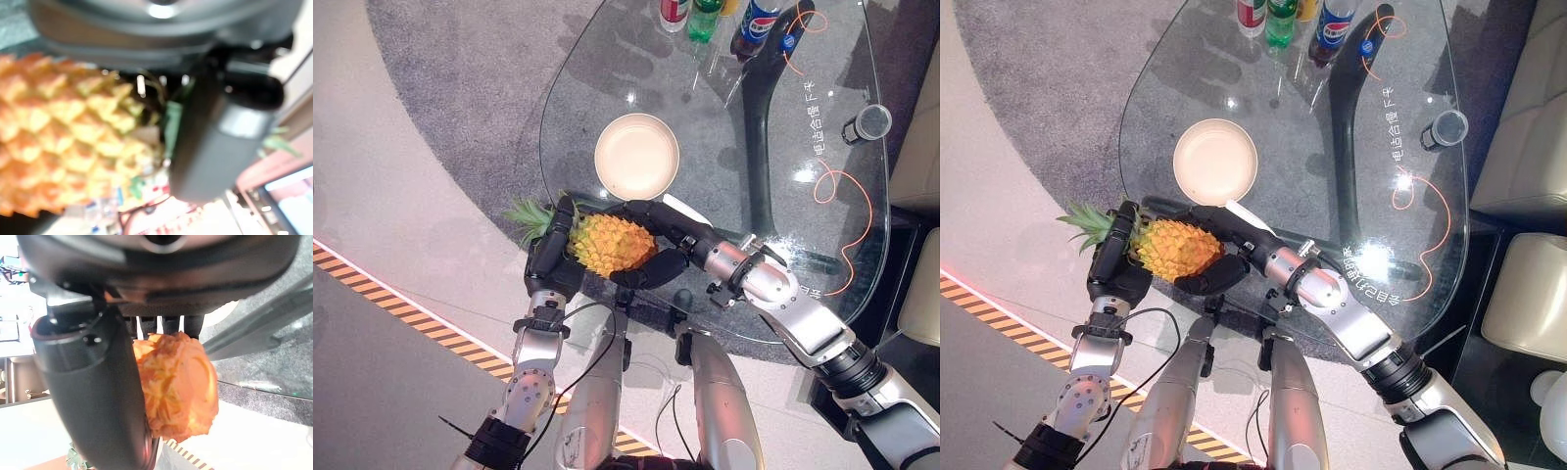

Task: Pick up the fruit to the plate

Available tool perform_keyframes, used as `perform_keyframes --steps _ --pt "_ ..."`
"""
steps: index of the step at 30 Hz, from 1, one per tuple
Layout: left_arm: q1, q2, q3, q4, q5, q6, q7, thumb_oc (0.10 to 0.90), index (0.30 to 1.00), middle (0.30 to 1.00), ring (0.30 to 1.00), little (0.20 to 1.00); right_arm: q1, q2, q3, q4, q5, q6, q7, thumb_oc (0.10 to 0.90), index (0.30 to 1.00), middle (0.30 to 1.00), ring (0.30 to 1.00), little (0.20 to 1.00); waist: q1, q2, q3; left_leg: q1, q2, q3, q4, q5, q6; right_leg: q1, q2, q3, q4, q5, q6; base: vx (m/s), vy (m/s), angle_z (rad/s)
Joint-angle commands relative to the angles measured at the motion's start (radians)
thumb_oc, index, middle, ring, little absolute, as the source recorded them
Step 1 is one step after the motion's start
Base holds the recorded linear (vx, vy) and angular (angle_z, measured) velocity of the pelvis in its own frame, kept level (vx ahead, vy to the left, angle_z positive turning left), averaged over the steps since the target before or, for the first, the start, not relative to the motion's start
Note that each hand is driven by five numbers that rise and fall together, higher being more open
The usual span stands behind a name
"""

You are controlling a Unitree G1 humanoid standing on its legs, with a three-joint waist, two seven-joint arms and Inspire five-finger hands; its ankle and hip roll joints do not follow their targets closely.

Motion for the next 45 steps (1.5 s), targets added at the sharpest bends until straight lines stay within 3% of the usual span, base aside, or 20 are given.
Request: perform_keyframes --steps 1,14,31,35,37,40,45 --pt "-0.086 -0.048 0.034 -0.249 -0.008 -0.061 -0.133 0.1 0.3 0.3 0.3 0.2 0.004 0.062 0.064 -0.156 0.005 -0.082 -0.025 0.8 0.9 0.9 0.9 0.9 0.012 -0.041 -0.027 -0.001 -0.058 0.037 0.136 -0.114 0.037 0.076 0.026 0.061 -0.162 0.101 0.052 0.0 0.0 0.0" --pt "-0.086 -0.051 0.071 -0.245 0.013 -0.059 -0.132 0.1 0.3 0.3 0.3 0.2 0.02 0.048 0.004 -0.13 -0.022 -0.077 -0.097 0.8 0.9 0.9 0.9 0.9 0.005 -0.048 -0.027 0.009 -0.055 0.047 0.133 -0.118 0.038 0.081 0.028 0.066 -0.161 0.102 0.053 0.0 0.0 0.0" --pt "-0.063 -0.038 0.145 -0.262 0.07 -0.054 -0.111 0.1 0.3 0.3 0.3 0.2 0.113 -0.002 -0.147 -0.18 -0.2 -0.014 -0.247 0.8 0.9 0.9 0.9 0.9 -0.019 -0.076 -0.027 0.02 -0.043 0.064 0.129 -0.131 0.041 0.09 0.037 0.078 -0.166 0.106 0.061 0.0 -0.008 0.0" --pt "-0.058 -0.031 0.163 -0.26 0.123 -0.071 -0.107 0.1 0.3 0.3 0.3 0.2 0.15 0.0 -0.174 -0.179 -0.167 -0.009 -0.245 0.8 0.9 0.9 0.9 0.9 -0.022 -0.08 -0.027 0.022 -0.042 0.064 0.127 -0.133 0.04 0.09 0.039 0.077 -0.164 0.104 0.062 0.0 0.0 0.0" --pt "-0.06 -0.023 0.174 -0.262 0.186 -0.072 -0.108 0.1 0.3 0.3 0.3 0.2 0.165 0.003 -0.179 -0.171 -0.034 -0.047 -0.221 0.8 0.9 0.9 0.9 0.9 -0.023 -0.08 -0.027 0.023 -0.039 0.065 0.125 -0.132 0.04 0.091 0.038 0.074 -0.167 0.103 0.062 0.0 0.0 0.0" --pt "-0.067 -0.021 0.18 -0.248 0.226 -0.084 -0.113 0.1 0.3 0.3 0.3 0.2 0.179 0.032 -0.181 -0.138 0.067 -0.109 -0.192 0.8 0.9 0.9 0.9 0.9 -0.021 -0.079 -0.027 0.026 -0.038 0.063 0.128 -0.133 0.037 0.095 0.037 0.074 -0.164 0.1 0.062 0.0 0.0 0.0" --pt "-0.091 -0.023 0.192 -0.222 0.311 -0.137 -0.089 0.1 0.3 0.3 0.3 0.2 0.198 0.066 -0.188 -0.097 0.118 -0.148 -0.184 0.8 0.9 0.9 0.9 0.9 -0.026 -0.073 -0.027 0.024 -0.034 0.067 0.13 -0.132 0.033 0.09 0.036 0.077 -0.157 0.095 0.06 0.0 0.013 -0.05"
